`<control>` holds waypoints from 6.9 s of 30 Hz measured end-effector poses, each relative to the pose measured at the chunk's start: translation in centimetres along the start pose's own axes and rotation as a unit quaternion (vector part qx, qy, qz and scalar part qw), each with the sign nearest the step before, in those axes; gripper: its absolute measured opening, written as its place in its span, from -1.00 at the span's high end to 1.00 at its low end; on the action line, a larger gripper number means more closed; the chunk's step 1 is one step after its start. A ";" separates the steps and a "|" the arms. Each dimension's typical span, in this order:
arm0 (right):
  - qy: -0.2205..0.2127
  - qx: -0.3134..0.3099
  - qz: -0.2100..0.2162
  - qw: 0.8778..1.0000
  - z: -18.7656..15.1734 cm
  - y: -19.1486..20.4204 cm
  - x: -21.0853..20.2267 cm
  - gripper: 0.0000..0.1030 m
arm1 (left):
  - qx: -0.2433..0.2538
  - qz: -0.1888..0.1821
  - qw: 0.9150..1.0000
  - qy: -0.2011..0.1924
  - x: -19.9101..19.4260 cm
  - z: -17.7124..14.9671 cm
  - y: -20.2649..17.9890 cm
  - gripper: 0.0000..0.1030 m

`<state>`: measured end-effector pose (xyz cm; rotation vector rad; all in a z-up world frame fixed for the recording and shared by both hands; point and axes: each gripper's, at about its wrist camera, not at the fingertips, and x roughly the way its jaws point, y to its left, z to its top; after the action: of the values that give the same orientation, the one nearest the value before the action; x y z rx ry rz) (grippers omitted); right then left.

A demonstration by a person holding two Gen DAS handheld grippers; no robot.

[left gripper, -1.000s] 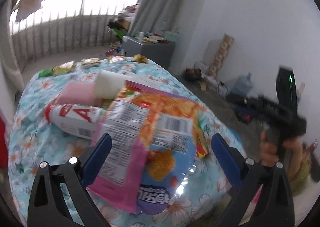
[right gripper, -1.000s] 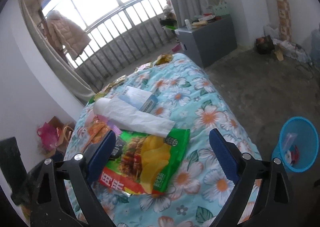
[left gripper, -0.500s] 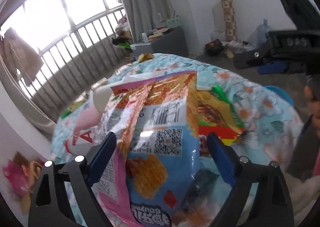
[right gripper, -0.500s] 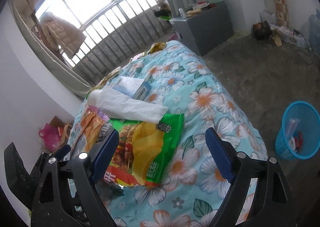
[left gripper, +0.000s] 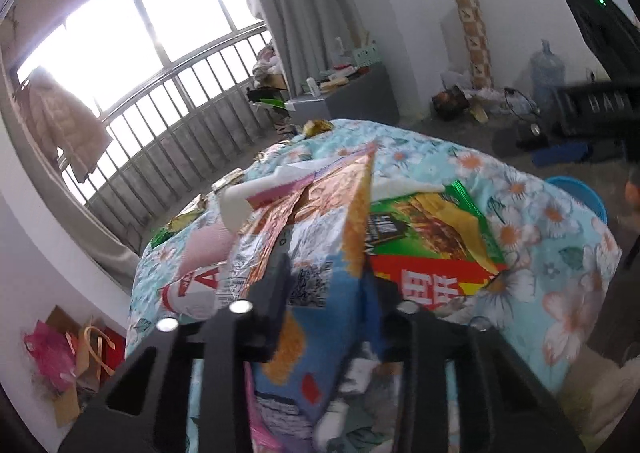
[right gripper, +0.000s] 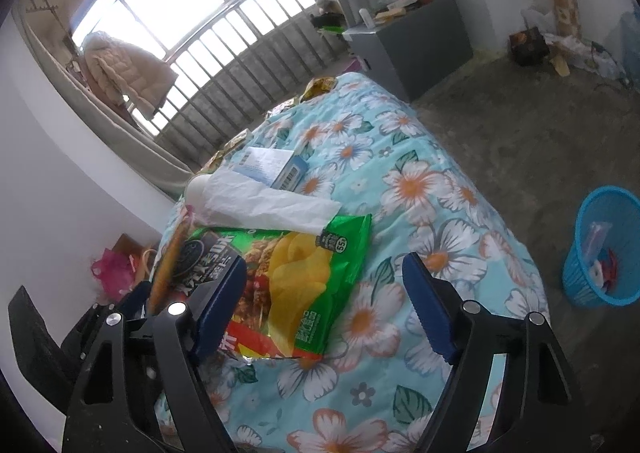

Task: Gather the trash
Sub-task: 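Grasp the orange-and-blue chip bag with the left tool while the right tool grasps a white tissue, then carry the chip bag and tissue over the blue wastebasket, then open both tools to drop the chip bag and tissue into the wastebasket, then move both tools back toward the bed, then grasp the red-and-green snack bag with the left tool while the right tool grasps the white paper cup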

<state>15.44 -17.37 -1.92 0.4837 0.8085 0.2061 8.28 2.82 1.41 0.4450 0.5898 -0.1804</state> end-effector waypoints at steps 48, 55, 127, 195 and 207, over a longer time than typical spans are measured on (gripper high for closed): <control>0.073 -0.116 0.084 0.987 8.3 6.2 7.7 0.94 | -0.225 0.037 0.973 -0.029 -3.3 -0.7 16.4 0.93; 0.039 -0.062 0.116 0.991 8.6 4.6 4.0 0.94 | -0.229 0.013 0.970 -0.086 -7.1 1.2 16.9 0.93; -0.162 0.556 -0.100 0.809 -6.1 -46.0 -5.2 -0.30 | 0.041 -0.439 0.884 0.153 21.2 25.1 -40.4 -0.31; 0.183 0.052 0.149 0.971 4.5 -1.3 11.7 0.11 | -0.393 -0.393 0.831 -0.009 3.8 -3.3 7.0 -0.15; 0.203 0.040 0.195 0.959 1.7 -0.6 9.1 0.16 | -0.435 -0.374 0.819 0.010 4.5 -4.6 7.9 0.76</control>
<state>22.82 -15.25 -7.10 0.6880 1.1199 0.6563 11.94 11.77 -1.81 -0.7078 0.7766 -0.6211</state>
